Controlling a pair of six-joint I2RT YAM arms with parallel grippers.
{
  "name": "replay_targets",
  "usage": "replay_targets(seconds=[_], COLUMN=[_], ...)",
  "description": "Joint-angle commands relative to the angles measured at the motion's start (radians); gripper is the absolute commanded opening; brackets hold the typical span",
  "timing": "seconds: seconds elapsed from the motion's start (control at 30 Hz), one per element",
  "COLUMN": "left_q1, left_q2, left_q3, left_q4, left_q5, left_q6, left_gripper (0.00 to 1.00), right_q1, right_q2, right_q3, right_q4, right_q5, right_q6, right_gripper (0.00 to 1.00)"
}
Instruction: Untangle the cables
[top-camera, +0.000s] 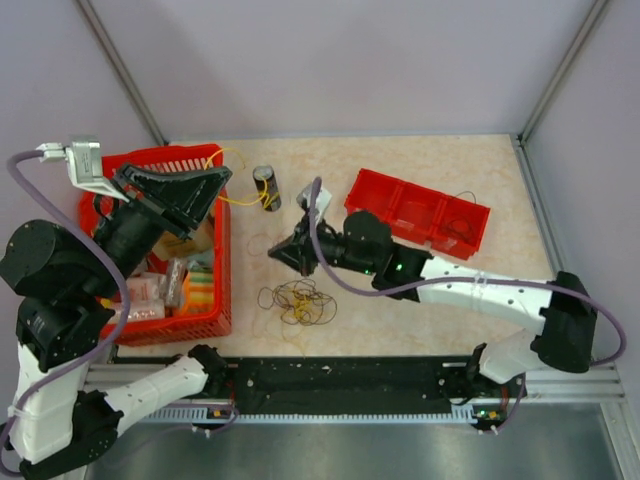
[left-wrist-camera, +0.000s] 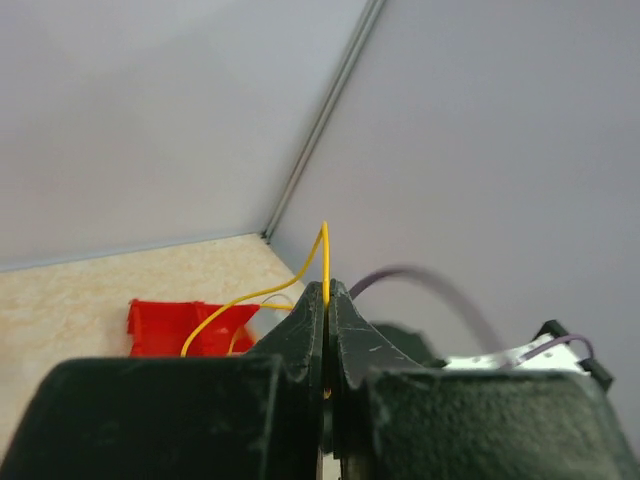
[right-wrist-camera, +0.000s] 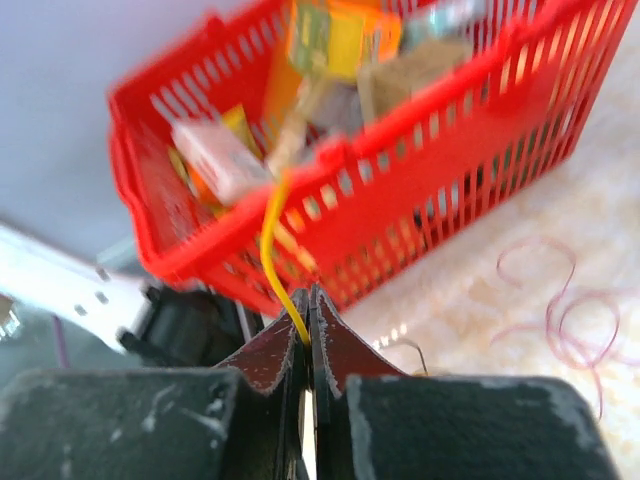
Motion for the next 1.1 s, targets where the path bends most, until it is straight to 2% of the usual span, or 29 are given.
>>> replay_targets(seconds=[0.0, 0.13, 0.23, 0.3, 0.37, 0.47, 0.63, 0.7, 0.77, 0.87, 1.07], left_q1=[0.003, 0.003, 0.003, 0.003, 0.003, 0.003, 0.001, 0.0, -0.019, -0.091, -0.207], left_q2=[-0.061, -0.115, -0.132, -0.137, -0.141, -0.132, 0.001, 0.087, 0.18, 0.341, 0.694], left_q3=[-0.117, -0.225, -0.257, -0.271, -0.3, -0.384, -0.591, -0.674, -0.746, -0.779, -0.696], left_q4=[-0.004, 0.04, 0.066, 0.074, 0.082, 0.12, 0.348, 0.443, 0.502, 0.508, 0.485], left_q5=[-0.133, -0.144, -0.087, -0.055, -0.03, 0.089, 0.382, 0.451, 0.467, 0.409, 0.381], left_q6=[0.063, 0.056, 0.043, 0.034, 0.019, -0.021, -0.168, -0.231, -0.257, -0.247, -0.245], left_gripper=[0.0, 0.0, 0.0, 0.0, 0.0, 0.0, 0.0, 0.0, 0.0, 0.0, 0.0], right_q1=[-0.015, -0.058, -0.061, -0.06, -0.063, -0.063, -0.116, -0.156, -0.182, -0.251, -0.277], right_q2=[-0.131, -0.1, -0.062, -0.066, -0.104, -0.199, -0.405, -0.501, -0.571, -0.644, -0.689], right_q3=[0.32, 0.466, 0.574, 0.574, 0.508, 0.373, 0.026, -0.097, -0.188, -0.291, -0.443], right_q4=[-0.137, -0.119, -0.2, -0.237, -0.249, -0.283, -0.41, -0.482, -0.607, -0.738, -0.781], right_q5=[0.046, -0.073, -0.079, -0.057, -0.016, 0.083, 0.202, 0.235, 0.291, 0.288, 0.331], right_q6=[0.05, 0.188, 0.173, 0.166, 0.153, 0.13, 0.182, 0.233, 0.294, 0.388, 0.488], right_gripper=[0.0, 0.0, 0.0, 0.0, 0.0, 0.0, 0.0, 0.0, 0.0, 0.0, 0.0])
